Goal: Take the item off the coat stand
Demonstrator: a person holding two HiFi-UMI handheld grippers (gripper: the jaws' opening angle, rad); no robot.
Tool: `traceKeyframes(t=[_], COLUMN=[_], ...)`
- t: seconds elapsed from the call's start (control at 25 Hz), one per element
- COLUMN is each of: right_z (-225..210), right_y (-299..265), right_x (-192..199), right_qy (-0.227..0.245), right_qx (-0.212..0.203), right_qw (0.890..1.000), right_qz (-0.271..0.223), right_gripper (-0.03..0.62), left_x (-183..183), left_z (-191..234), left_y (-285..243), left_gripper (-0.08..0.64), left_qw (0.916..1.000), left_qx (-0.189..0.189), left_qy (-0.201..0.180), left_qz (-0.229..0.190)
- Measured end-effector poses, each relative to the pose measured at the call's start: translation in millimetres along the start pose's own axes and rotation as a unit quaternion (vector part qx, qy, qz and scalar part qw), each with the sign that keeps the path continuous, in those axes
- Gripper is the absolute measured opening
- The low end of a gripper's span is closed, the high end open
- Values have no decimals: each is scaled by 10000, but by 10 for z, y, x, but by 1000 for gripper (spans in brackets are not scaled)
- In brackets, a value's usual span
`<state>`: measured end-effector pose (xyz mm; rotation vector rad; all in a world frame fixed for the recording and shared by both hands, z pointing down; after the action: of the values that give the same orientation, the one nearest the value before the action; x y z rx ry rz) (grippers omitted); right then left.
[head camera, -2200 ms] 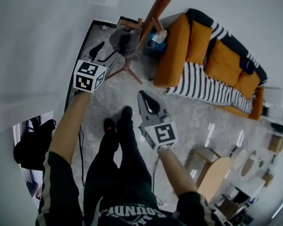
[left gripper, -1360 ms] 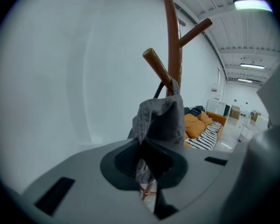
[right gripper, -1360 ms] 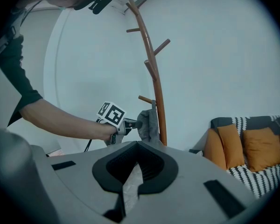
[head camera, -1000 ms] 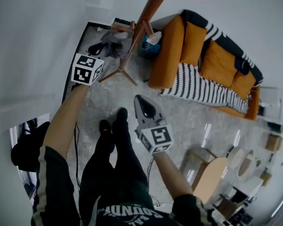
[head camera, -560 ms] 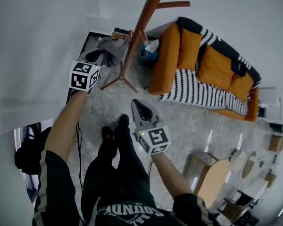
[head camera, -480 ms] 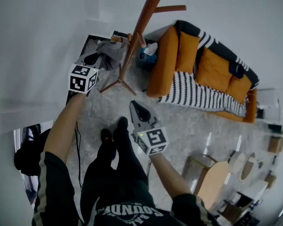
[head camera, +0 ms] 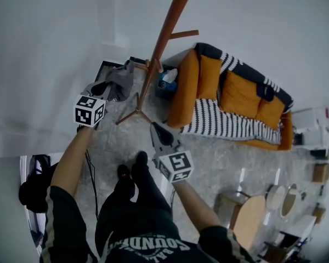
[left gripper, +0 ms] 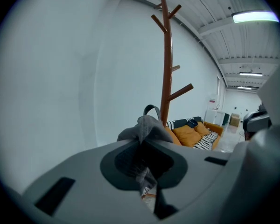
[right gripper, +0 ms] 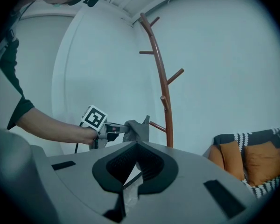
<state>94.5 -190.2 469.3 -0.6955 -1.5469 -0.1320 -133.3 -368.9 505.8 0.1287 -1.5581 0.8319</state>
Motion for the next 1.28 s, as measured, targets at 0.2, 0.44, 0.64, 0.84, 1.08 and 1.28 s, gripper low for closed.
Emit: traceKeyframes(t=[0.2,0.44,0.64,0.84,1.08,1.28], right_z=[69,93,59,29,60,27], right_y=[76,109,162,182,279,331], right_x=[-225,-431,-598,-794,-903,-887], right_qy=[126,234,288,343,449,515], right_qx=[79,81,185,276,312,332], right_qw=[9998,9987,9979,9943,9930,9921], right_qz=[-153,-435,-553,-972,-1049,-1096], right_gripper=[-2,-2,-2,-2,-2,-2], left_x=[-53,-148,-265,-404,-414,-387], left_z=[4,-66,-211,-419,-639,-773], left_y=[357,750,1007,1290,1558,1654], left_gripper=[11,11,11,11,11,11], left_qw=[9999,9996,9992,9981,9971,9965], left_qx=[4,67,162,359,546,572], left_qy=[-51,-69,-194,-319,-295,-269], left_qz=[-145,-255,-310,-376,-448,-549])
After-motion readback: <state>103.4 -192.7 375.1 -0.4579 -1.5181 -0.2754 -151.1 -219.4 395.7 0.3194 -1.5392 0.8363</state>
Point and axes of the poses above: the fingertips, and each gripper's own axes: y backward along the fingers, z to its left, x out of its underside, the point moved 7 cm from there along y, backward along the fingers, and after that the axes turned 1 degree about -x, right-handed, at the moved point
